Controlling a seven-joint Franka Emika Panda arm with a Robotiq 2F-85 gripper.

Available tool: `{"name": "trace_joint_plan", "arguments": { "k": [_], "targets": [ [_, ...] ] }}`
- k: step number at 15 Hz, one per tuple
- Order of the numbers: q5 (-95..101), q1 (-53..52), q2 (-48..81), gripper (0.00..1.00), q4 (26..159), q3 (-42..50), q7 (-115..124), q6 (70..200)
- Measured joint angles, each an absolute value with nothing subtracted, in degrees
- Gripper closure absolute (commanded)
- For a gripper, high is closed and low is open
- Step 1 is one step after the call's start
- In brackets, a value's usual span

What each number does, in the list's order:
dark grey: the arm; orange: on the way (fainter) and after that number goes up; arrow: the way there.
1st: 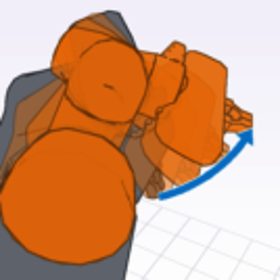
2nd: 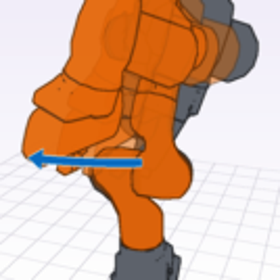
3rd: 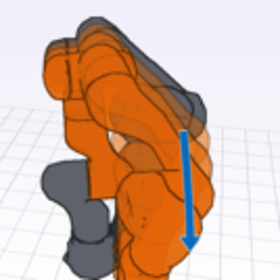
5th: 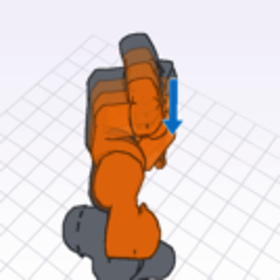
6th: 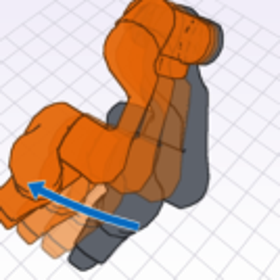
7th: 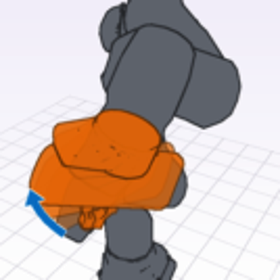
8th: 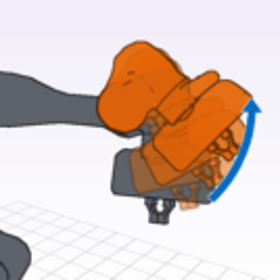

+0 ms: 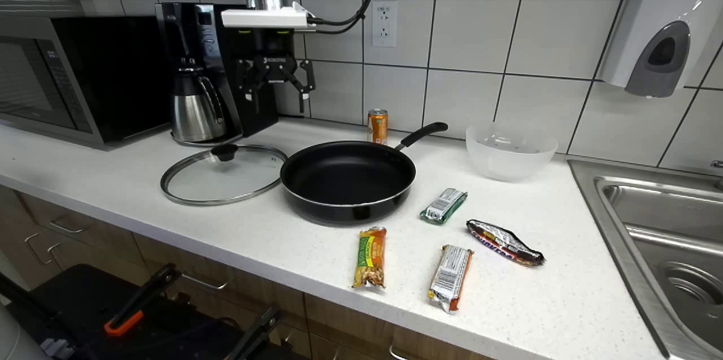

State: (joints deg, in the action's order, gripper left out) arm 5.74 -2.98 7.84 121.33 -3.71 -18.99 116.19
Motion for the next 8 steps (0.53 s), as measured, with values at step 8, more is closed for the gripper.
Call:
{"name": "trace_joint_plan", "arguments": {
  "k": [8],
  "targets": [
    [4.39,0.08,3.44,0.00,126.08,0.33,-18.99,116.27]
  ]
}}
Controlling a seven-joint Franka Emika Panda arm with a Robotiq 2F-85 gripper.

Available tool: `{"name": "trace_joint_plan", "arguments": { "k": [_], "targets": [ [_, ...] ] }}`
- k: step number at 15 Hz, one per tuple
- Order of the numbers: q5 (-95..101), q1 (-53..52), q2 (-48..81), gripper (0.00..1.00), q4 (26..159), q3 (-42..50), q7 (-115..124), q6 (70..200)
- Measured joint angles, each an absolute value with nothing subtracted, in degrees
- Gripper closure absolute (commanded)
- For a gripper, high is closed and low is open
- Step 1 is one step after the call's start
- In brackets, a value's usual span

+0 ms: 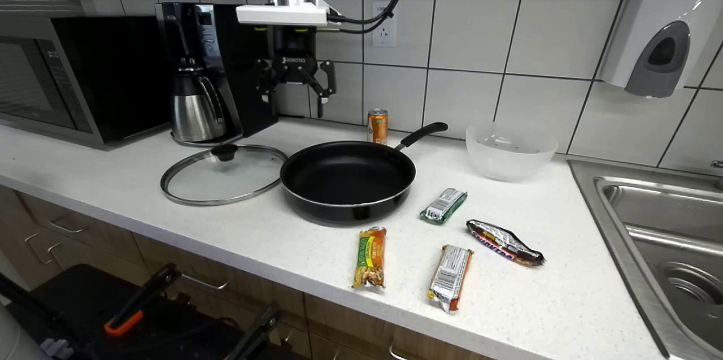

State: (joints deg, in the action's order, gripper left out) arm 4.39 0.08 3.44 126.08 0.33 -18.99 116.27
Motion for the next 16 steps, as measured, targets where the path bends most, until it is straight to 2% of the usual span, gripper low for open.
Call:
{"name": "trace_joint_plan", "arguments": {
  "k": [16],
  "targets": [
    [5.28,8.36,1.58,0.00,130.53,10.31,-19.02,119.62]
  ]
}}
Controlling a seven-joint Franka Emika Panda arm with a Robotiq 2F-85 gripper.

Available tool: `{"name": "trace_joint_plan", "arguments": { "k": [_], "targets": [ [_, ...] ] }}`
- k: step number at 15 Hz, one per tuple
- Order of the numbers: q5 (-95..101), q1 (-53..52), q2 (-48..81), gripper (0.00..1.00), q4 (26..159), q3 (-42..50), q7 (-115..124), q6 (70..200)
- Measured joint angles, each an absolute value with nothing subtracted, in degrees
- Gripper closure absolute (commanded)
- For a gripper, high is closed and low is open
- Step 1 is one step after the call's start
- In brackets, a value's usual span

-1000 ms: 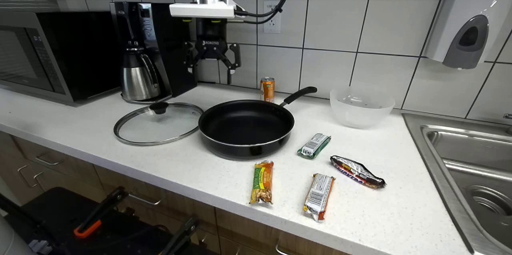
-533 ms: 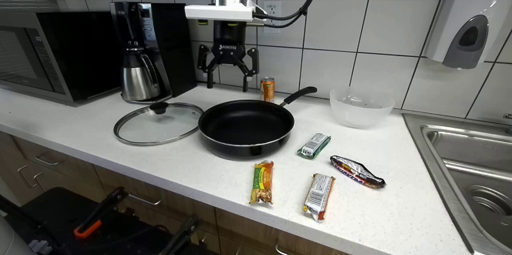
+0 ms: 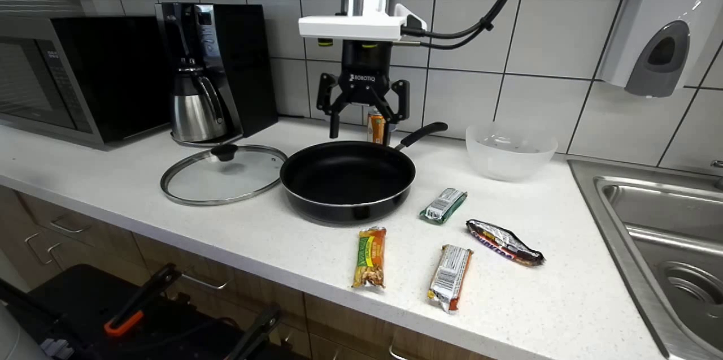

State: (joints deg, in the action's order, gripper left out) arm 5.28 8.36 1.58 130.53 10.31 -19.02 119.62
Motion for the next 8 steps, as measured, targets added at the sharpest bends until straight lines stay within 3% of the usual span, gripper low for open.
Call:
{"name": "trace_joint_plan", "arguments": {
  "k": [8],
  "targets": [
    [6.41,12.93,5.02,0.00,130.66,14.51,-19.59,129.05]
  ]
}}
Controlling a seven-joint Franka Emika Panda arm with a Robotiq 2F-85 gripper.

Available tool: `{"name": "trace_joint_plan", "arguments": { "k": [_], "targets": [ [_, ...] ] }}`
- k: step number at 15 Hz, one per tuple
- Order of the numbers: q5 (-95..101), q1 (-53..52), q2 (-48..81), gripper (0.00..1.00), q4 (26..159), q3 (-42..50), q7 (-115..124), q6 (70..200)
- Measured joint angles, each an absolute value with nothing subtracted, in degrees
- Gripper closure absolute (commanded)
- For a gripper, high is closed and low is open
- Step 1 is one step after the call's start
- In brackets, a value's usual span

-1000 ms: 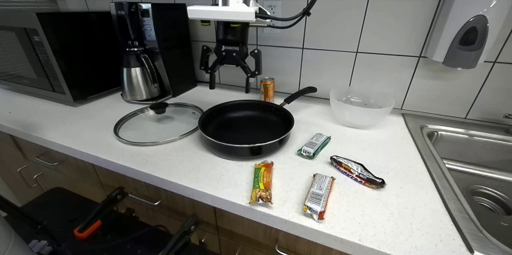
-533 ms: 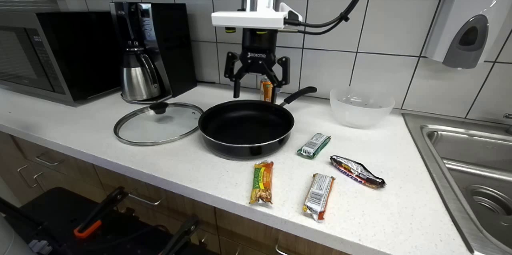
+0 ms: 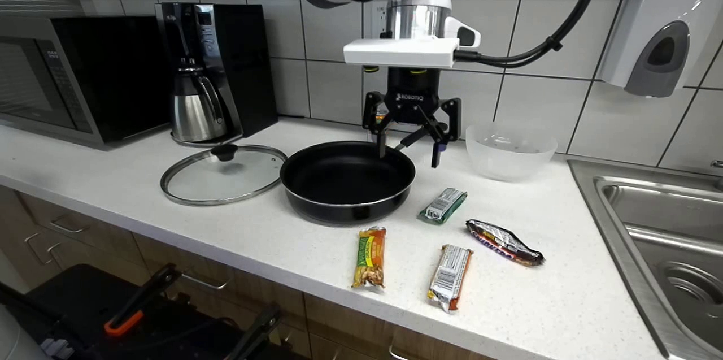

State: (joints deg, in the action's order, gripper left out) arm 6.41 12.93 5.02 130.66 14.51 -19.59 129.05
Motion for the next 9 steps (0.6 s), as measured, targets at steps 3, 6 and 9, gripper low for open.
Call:
{"name": "trace_joint_plan", "arguments": {
  "k": [3,6,9],
  "targets": [
    [6.41,14.40,7.55,0.00,130.46,15.15,-20.37,133.44],
    [6.40,15.54,10.16,0.00,129.80,15.35,-20.53,137.33],
    [6.16,16.42,12.75,0.00,128.53,15.41,-20.69,139.91]
  ]
}}
